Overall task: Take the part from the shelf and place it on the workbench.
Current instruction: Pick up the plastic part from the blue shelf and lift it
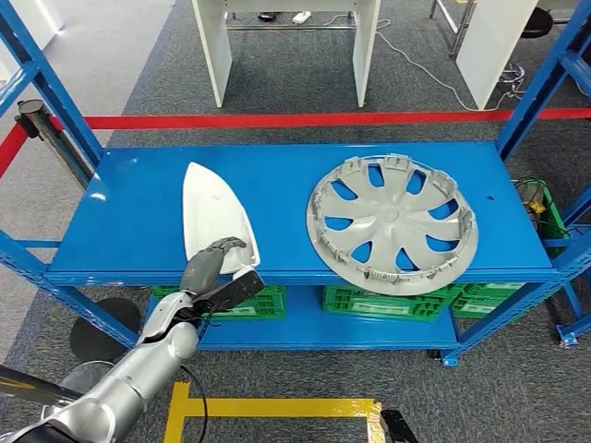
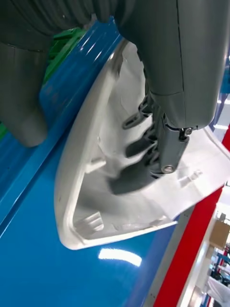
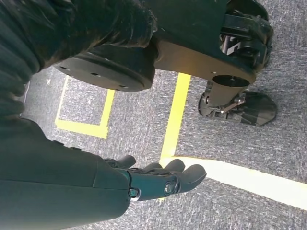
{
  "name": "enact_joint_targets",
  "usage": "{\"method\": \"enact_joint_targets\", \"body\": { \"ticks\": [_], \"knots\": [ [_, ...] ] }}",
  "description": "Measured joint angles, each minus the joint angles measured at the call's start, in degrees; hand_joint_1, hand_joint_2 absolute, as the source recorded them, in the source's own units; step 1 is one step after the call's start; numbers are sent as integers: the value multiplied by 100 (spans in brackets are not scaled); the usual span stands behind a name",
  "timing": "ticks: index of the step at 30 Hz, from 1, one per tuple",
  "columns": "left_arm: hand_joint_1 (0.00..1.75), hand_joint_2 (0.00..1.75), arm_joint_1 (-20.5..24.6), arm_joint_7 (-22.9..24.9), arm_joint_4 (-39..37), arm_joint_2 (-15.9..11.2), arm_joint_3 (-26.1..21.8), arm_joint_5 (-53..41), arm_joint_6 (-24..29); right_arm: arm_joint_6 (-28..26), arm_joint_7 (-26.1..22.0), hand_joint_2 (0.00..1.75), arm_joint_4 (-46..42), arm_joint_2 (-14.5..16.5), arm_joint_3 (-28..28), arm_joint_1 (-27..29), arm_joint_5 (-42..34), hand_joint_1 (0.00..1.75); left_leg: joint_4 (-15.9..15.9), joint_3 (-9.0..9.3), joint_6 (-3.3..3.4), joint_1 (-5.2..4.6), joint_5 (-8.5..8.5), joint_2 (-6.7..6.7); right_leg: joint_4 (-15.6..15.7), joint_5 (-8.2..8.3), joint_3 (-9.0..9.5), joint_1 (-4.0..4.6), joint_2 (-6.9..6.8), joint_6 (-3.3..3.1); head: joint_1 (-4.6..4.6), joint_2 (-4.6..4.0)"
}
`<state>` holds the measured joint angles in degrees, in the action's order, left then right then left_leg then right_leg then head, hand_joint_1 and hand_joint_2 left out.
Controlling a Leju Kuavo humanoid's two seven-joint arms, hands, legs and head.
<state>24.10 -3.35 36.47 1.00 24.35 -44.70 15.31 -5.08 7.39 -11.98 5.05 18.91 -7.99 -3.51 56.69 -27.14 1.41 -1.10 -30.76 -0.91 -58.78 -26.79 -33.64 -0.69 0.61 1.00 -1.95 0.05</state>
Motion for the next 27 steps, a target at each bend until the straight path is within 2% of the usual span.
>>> {"method": "enact_joint_targets", "body": {
  "ticks": [11, 22, 27],
  "knots": [
    [175, 175, 151, 15, -15, 3, 3, 207, 216, -17, -7, 175, 0, 2, -11, -1, 5, 0, 2, -8, 2, 0, 11, 2, 0, 13, 5, -2, 4, 7, -1, 0],
    [175, 175, 137, -419, 1, 3, -31, 436, 745, -28, -35, 175, 0, 2, -62, -2, 92, 0, 2, -10, 2, 0, 11, 3, 0, 13, 2, -2, 5, 7, 1, 0],
    [175, 175, 131, -470, 9, 3, -33, 453, 784, -28, -35, 175, 0, 2, -70, -2, 97, 0, 2, -10, 2, 0, 11, 3, 0, 13, 2, -3, 5, 7, 1, -1]
  ]
}}
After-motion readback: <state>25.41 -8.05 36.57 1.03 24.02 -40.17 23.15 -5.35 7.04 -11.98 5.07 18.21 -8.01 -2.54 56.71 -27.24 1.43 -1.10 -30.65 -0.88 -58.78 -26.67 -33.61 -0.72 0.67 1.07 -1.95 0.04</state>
